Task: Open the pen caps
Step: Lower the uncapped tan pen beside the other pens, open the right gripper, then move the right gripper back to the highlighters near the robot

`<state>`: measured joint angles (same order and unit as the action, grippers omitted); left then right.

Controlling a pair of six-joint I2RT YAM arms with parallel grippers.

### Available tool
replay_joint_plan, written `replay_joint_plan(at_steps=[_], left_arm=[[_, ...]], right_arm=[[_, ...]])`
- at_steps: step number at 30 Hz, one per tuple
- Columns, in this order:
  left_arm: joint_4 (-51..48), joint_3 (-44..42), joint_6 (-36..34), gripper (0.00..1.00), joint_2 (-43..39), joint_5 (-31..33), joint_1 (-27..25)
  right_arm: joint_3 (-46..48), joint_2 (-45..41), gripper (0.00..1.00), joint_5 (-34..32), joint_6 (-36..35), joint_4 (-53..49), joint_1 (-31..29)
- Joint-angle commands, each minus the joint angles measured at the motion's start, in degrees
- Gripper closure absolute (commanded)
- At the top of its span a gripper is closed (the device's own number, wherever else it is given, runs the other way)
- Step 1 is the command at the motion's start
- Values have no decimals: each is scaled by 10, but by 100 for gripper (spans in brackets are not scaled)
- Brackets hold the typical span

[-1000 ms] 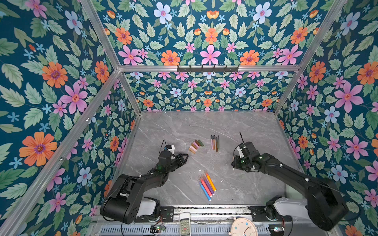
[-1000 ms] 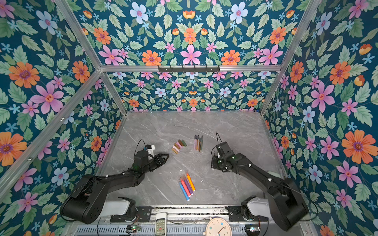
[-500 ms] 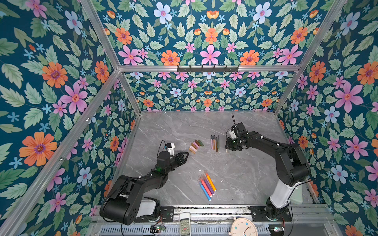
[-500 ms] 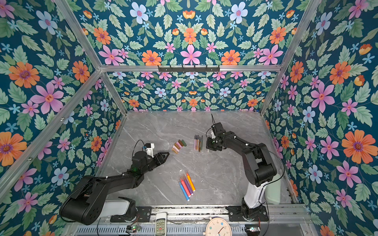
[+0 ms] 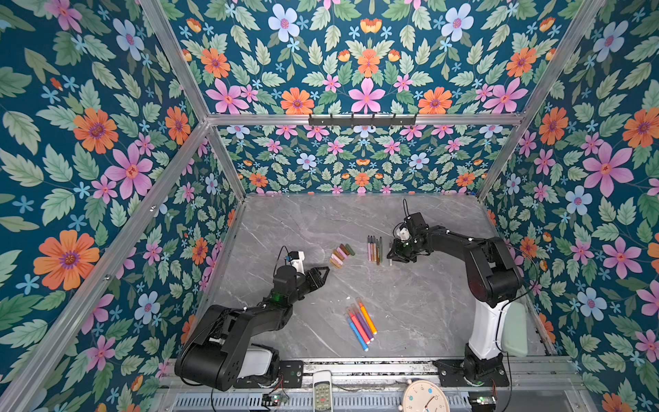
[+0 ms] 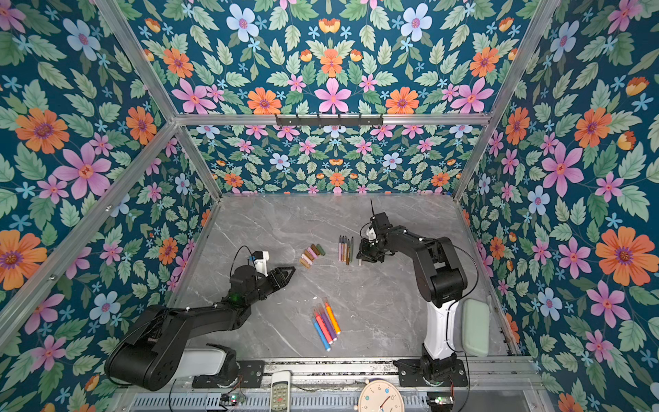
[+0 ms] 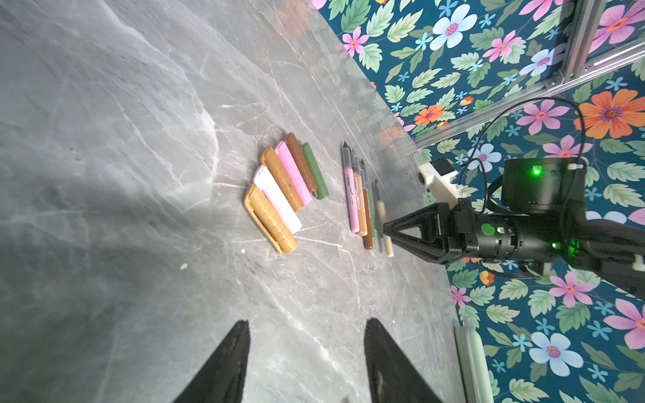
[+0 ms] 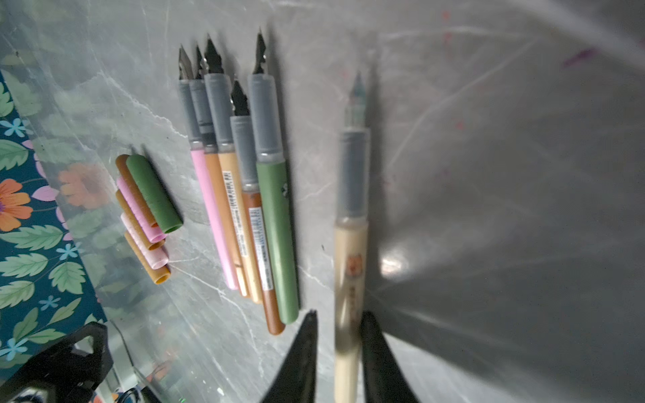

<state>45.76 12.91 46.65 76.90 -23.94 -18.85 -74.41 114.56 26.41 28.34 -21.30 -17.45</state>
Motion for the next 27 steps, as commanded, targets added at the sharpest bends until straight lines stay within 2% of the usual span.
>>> replay_joint_plan(at_steps=[1, 5, 27], left_arm=[[20, -1, 2, 44, -2, -3, 1], [21, -1, 3, 44, -1, -4, 0], [24, -5, 4, 44, -6, -3, 0]], right_arm=[[-7, 10, 60, 33, 9, -6, 0], [0, 2, 56, 35, 15, 3, 0], [-3, -6, 56, 45, 9, -17, 1]])
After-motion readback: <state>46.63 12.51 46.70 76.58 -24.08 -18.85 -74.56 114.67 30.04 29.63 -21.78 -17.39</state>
